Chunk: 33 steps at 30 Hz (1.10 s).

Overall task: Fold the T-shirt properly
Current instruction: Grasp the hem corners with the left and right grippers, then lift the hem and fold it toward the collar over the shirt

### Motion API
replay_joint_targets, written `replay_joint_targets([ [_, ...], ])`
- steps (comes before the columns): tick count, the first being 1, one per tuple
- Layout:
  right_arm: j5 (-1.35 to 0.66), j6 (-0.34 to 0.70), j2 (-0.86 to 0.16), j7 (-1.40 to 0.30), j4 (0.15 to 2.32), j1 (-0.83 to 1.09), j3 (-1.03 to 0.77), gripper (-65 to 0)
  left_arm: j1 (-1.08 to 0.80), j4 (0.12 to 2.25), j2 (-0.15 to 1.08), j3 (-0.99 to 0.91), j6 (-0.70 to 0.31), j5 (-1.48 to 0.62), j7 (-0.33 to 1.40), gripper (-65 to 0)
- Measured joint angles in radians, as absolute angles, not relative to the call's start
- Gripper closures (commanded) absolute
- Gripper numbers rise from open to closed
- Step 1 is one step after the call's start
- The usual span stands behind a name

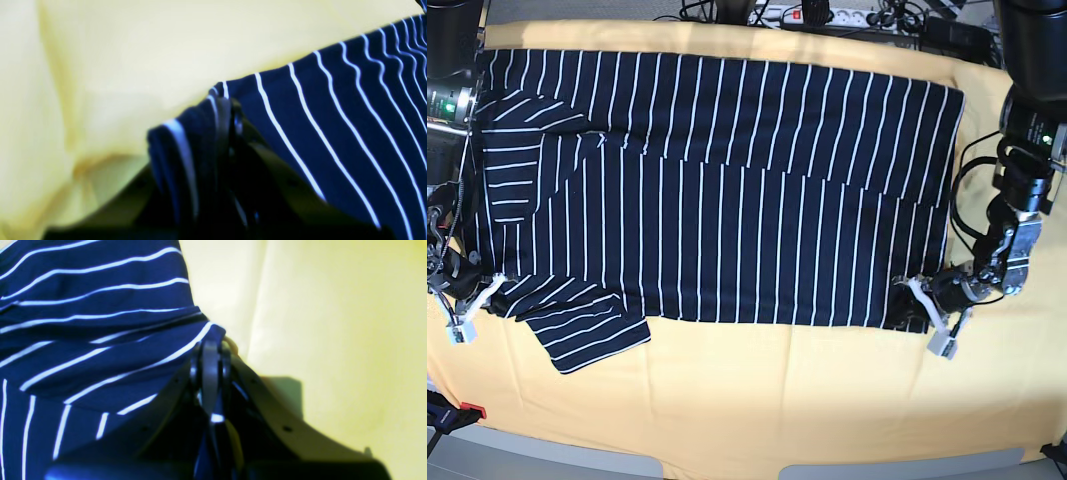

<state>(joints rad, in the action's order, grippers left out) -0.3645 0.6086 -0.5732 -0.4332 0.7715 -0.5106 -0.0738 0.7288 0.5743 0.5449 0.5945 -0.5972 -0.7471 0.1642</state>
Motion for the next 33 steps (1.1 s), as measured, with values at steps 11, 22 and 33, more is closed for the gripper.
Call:
replay_joint_targets([
  [11, -0.332, 0.7, -0.576, -0.419, 0.772, -0.511, -0.074, 0.0, 0.746, 0.577, 0.546, 0.595, -0.69, -0.761, 0.212, 0.0],
  [22, -0.456, 0.696, -0.612, -0.496, 0.78, -0.485, -0.074, 0.0, 0.746, 0.725, 0.61, 0.595, -0.689, -0.987, 0.502, 0.0],
  [33, -0.492, 0.698, -0.674, -0.554, 1.122, -0.243, -0.069, 0.0, 0.722, 0.908, 0.653, 0.595, -0.69, -1.033, 0.629, 0.0],
])
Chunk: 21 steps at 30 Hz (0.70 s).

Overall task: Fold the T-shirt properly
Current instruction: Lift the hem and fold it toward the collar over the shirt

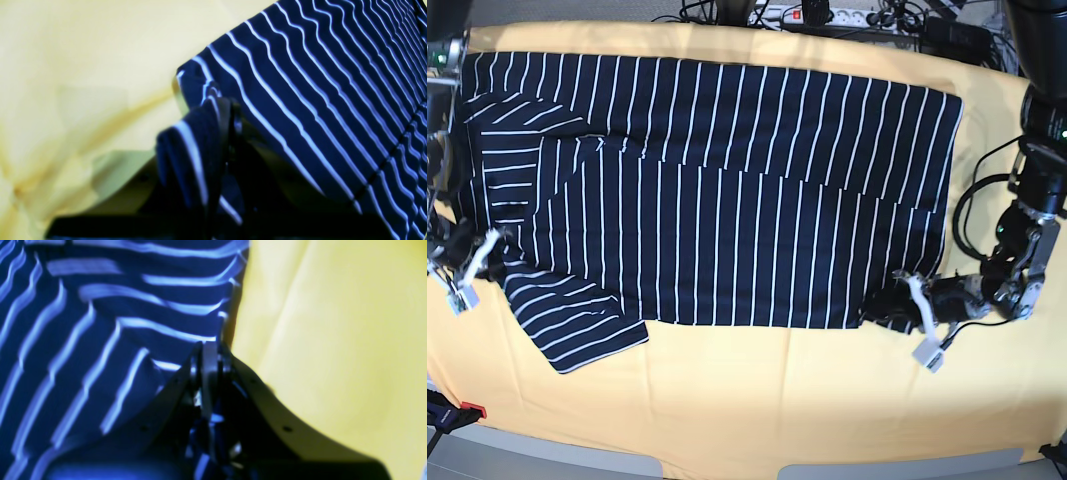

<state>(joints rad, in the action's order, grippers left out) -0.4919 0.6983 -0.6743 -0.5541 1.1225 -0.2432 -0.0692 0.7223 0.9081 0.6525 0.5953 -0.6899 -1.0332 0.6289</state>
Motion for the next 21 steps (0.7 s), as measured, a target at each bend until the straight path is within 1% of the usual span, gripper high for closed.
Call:
replay_joint_targets([
  [3, -0.489, 0.698, -0.694, -0.561, 1.15, -0.199, -0.07, 0.0, 0.682, 0.957, 0.694, 0.595, -0.689, -1.034, 0.63, 0.0],
  [8, -0.498, 0.7, -0.697, -0.563, 1.158, -0.173, -0.069, 0.0, 0.589, 1.087, 0.765, 0.599, -0.692, -1.039, 0.628, 0.0],
  [12, -0.567, 0.7, -0.718, -0.603, 1.158, -0.157, -0.069, 0.0, 0.548, 1.158, 0.831, 0.6, -0.693, -1.04, 0.618, 0.0],
  [15, -0.577, 0.701, -0.737, -0.603, 1.158, -0.156, -0.069, 0.0, 0.543, 1.171, 0.868, 0.6, -0.693, -1.04, 0.617, 0.0],
  [18, -0.585, 0.701, -0.754, -0.607, 1.158, -0.156, -0.069, 0.0, 0.546, 1.176, 0.901, 0.6, -0.693, -1.045, 0.577, 0.0],
  [21, -0.612, 0.704, -0.765, -0.653, 1.158, -0.156, -0.069, 0.0, 0.546, 1.177, 0.921, 0.6, -0.694, -1.071, 0.584, 0.0],
])
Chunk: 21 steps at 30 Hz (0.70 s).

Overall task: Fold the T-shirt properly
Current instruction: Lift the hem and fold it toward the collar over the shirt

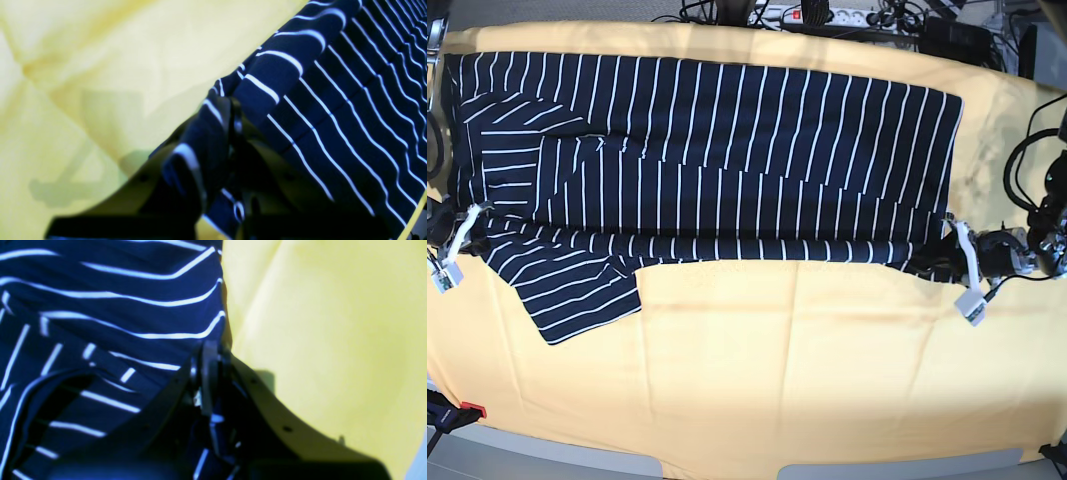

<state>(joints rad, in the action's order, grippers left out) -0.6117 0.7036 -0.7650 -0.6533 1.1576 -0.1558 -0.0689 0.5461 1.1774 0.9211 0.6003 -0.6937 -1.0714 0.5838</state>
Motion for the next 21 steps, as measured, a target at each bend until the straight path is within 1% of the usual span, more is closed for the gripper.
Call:
replay_joint_targets([
  [8, -0.739, 0.701, -0.765, -0.838, 1.158, -0.155, -0.069, 0.0, 0.546, 1.179, 0.926, 0.6, -0.693, -1.248, 0.778, 0.0],
  [12, -0.77, 0.7, -0.771, -0.869, 1.158, -0.155, -0.069, 0.0, 0.546, 1.213, 0.935, 0.6, -0.692, -1.308, 0.899, 0.0],
  [18, -0.797, 0.701, -0.826, -0.941, 1.218, -0.153, -0.069, 0.0, 0.546, 1.297, 0.999, 0.6, -0.693, -1.331, 0.907, 0.0],
  [21, -0.798, 0.704, -0.841, -0.94, 1.219, -0.153, -0.069, 0.0, 0.546, 1.315, 1.012, 0.6, -0.693, -1.33, 0.913, 0.0],
])
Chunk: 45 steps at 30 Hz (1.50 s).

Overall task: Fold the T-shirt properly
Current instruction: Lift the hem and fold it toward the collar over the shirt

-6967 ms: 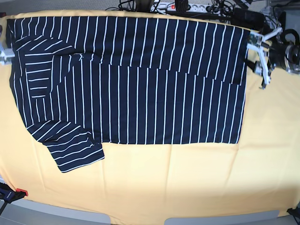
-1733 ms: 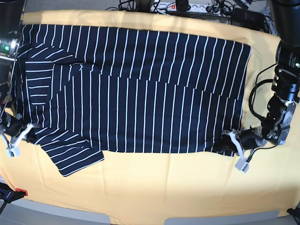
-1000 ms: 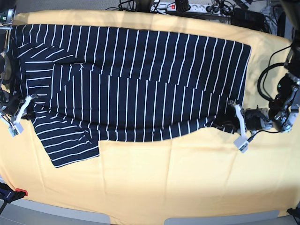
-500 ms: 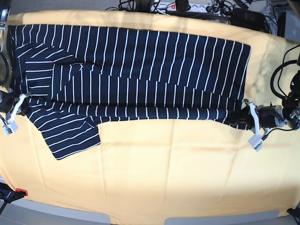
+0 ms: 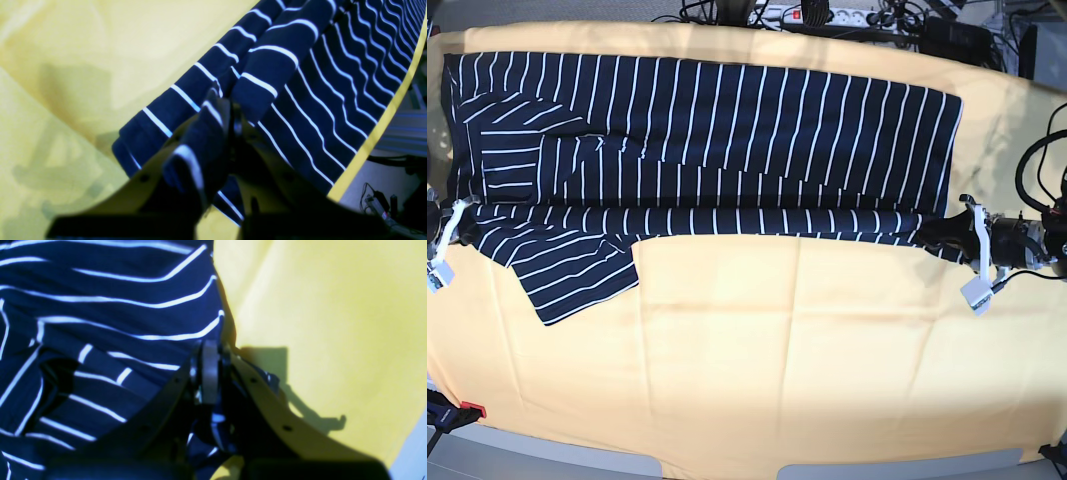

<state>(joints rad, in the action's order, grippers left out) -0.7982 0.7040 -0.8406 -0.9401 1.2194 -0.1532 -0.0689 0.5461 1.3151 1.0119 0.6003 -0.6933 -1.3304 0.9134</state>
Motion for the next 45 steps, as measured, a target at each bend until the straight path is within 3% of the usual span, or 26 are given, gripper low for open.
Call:
replay_joint_targets([
  [10, -0.805, 0.708, -0.839, -0.973, 1.219, -0.104, -0.069, 0.0, 0.54, 1.316, 1.011, 0.6, -0.693, -1.486, 1.246, 0.0],
  [14, -0.805, 0.707, -0.839, -0.989, 1.219, -0.098, -0.068, 0.0, 0.54, 1.316, 1.011, 0.6, -0.693, -1.49, 1.28, 0.0],
  [15, -0.805, 0.708, -0.839, -0.989, 1.219, -0.1, -0.068, -2.5, 0.54, 1.316, 1.011, 0.6, -0.693, -1.489, 1.28, 0.0],
  [16, -0.805, 0.707, -0.839, -0.989, 1.219, -0.1, -0.068, -11.0, 0.54, 1.316, 1.011, 0.6, -0.693, -1.49, 1.28, -1.8],
  [18, -0.792, 0.7, -0.842, -0.995, 1.219, -0.1, -0.068, -30.2, 0.54, 1.316, 1.011, 0.6, -0.693, -1.481, 1.288, -15.1],
  [19, -0.783, 0.7, -0.847, -1.001, 1.219, -0.099, -0.068, -36.0, 0.54, 1.316, 1.012, 0.6, -0.692, -1.474, 1.292, -22.4],
  [20, -0.786, 0.7, -0.855, -1.003, 1.219, -0.099, -0.068, -37.7, 0.539, 1.315, 1.014, 0.6, -0.693, -1.474, 1.295, -28.3],
  [21, -0.821, 0.7, -0.868, -1.004, 1.219, -0.1, -0.068, -37.6, 0.534, 1.315, 1.015, 0.6, -0.693, -1.472, 1.3, -31.6],
  [26, -1.121, 0.697, -0.955, -0.965, 1.262, -0.146, -0.068, -37.6, 0.489, 1.315, 1.017, 0.6, -0.693, -1.467, 1.301, -32.0],
  [29, -1.14, 0.696, -0.934, -0.961, 1.265, -0.198, -0.072, -37.6, 0.446, 1.315, 1.015, 0.6, -0.693, -1.467, 1.299, -32.0],
  [39, -0.791, 0.693, -0.664, -0.775, 1.209, -0.195, -0.068, -37.6, 0.396, 1.316, 1.017, 0.596, -0.701, -1.413, 1.196, -32.0],
  [43, -0.668, 0.571, -0.605, -0.67, 1.124, -0.194, -0.071, -37.6, 0.396, 1.316, 1.017, 0.596, -0.701, -1.401, 1.193, -32.0],
  [45, -0.64, 0.561, -0.579, -0.665, 1.09, -0.215, -0.076, -37.6, 0.396, 1.319, 1.017, 0.596, -0.701, -1.396, 1.188, -31.9],
])
